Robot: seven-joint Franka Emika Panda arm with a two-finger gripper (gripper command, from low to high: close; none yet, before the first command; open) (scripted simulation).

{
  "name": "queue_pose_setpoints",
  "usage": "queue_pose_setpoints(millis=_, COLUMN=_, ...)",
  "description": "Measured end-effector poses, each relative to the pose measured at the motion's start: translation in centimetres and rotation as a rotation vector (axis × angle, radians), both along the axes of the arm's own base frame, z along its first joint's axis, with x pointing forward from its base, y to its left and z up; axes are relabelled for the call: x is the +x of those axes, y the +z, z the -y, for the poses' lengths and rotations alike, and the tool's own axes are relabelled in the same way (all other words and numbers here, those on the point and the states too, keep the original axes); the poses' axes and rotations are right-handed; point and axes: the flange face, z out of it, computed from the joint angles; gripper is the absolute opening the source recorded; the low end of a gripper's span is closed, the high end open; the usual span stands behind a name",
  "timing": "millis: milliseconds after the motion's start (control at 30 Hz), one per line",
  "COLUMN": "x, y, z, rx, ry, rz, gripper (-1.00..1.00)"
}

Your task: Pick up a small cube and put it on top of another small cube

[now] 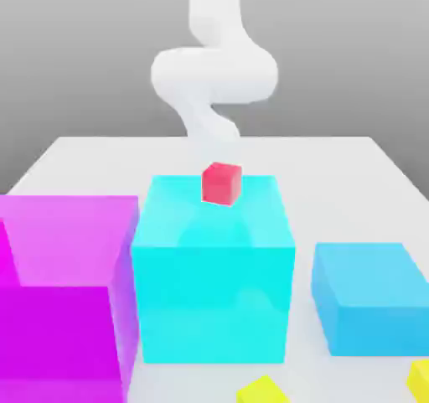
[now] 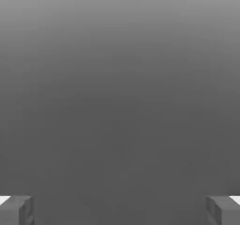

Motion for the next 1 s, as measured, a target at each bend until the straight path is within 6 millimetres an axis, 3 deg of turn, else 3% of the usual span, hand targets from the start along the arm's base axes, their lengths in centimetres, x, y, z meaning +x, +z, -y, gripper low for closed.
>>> queue_pose_setpoints(millis=267, x=8.7, y=-10.2, z=-6.4, rx=-0.07, ry=-0.006, rz=-0.191, gripper=0.0)
queue_pose_setpoints(millis=500, x=13.2, y=-20.8, z=-12.2, rx=-0.105, ry=0.017, rz=-0.343, gripper=0.0)
queue_pose_setpoints(millis=767, x=14.5, y=-33.5, z=-19.2, rx=-0.107, ry=0.072, rz=-0.509, gripper=0.0)
queue_pose_setpoints(millis=1000, x=12.6, y=-43.9, z=-24.9, rx=-0.067, ry=0.119, rz=-0.653, gripper=0.0)
